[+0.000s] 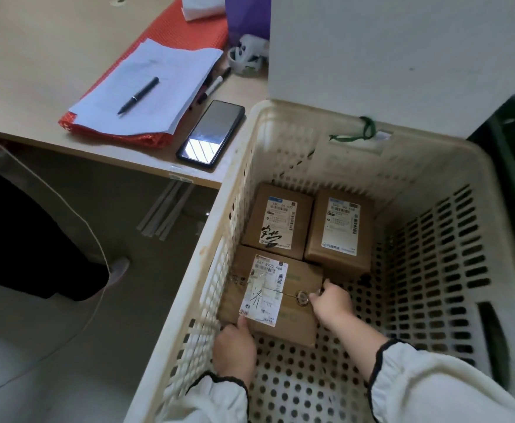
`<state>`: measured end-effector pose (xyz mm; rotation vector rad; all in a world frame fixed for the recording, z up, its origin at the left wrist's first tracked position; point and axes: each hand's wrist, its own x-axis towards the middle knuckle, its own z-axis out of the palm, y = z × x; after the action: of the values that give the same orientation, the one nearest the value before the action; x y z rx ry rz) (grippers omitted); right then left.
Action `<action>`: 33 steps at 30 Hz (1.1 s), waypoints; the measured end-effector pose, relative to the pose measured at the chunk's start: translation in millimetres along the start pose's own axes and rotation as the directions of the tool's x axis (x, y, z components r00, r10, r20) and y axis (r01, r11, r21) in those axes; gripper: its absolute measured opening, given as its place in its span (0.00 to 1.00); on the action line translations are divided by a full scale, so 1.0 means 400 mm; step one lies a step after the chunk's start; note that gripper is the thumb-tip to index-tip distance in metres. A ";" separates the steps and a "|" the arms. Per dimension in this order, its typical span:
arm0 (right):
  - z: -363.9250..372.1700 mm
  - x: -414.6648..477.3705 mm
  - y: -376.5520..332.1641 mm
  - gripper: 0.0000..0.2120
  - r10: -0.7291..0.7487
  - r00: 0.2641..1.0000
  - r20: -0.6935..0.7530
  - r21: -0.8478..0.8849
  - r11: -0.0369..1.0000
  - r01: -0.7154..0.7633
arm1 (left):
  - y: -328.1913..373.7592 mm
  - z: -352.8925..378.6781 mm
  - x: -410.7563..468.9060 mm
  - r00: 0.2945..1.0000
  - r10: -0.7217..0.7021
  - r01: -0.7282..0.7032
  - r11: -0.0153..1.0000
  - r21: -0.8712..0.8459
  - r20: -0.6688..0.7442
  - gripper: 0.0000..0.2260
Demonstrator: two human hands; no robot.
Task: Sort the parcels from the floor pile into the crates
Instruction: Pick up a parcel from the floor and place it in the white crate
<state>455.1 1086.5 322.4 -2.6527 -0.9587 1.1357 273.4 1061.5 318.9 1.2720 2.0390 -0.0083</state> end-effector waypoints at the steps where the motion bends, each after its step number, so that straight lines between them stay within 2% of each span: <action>1: -0.018 -0.022 -0.005 0.18 0.001 1.000 -0.030 -0.018 1.000 -0.001 | 0.012 -0.017 -0.013 0.998 0.033 -0.040 0.989 0.140 0.048 0.22; 3: -0.057 -0.083 -0.011 0.15 -0.011 0.997 -0.082 -0.050 0.999 0.007 | 0.043 -0.061 -0.046 0.982 0.135 -0.174 0.917 0.358 0.132 0.21; 4: -0.078 -0.120 -0.011 0.15 -0.028 0.996 -0.090 -0.074 0.997 0.022 | 0.062 -0.085 -0.066 0.969 0.192 -0.242 0.878 0.414 0.159 0.20; 8: -0.166 -0.264 -0.017 0.18 -0.102 0.991 -0.081 -0.162 0.983 0.088 | 0.143 -0.204 -0.145 0.900 0.394 -0.431 0.736 0.522 0.186 0.14; 10: -0.229 -0.338 -0.020 0.18 -0.118 0.990 -0.077 -0.187 0.977 0.102 | 0.170 -0.262 -0.196 0.871 0.451 -0.475 0.668 0.573 0.197 0.13; 13: -0.316 -0.433 -0.029 0.17 -0.185 0.978 -0.095 -0.201 0.966 0.163 | 0.174 -0.341 -0.277 0.839 0.512 -0.511 0.629 0.586 0.183 0.13; 15: -0.365 -0.478 -0.044 0.17 -0.254 0.961 -0.108 -0.224 0.948 0.226 | 0.168 -0.394 -0.324 0.815 0.559 -0.537 0.628 0.563 0.153 0.13; 19: -0.424 -0.544 -0.090 0.14 -0.401 0.910 -0.102 -0.279 0.890 0.361 | 0.149 -0.486 -0.390 0.811 0.565 -0.554 0.658 0.511 0.151 0.12; 27: -0.431 -0.688 -0.187 0.06 -0.630 0.776 0.025 -0.329 0.728 0.601 | 0.062 -0.621 -0.505 0.874 0.484 -0.402 0.777 0.485 -0.050 0.15; 33: -0.330 -0.834 -0.278 0.10 -0.745 0.656 0.120 -0.339 0.590 0.733 | -0.119 -0.729 -0.585 0.900 0.372 -0.254 0.872 0.419 -0.228 0.19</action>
<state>313.5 998.8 659.2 -2.0202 -2.1632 0.7305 129.6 960.1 652.2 1.9515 2.1203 -0.0618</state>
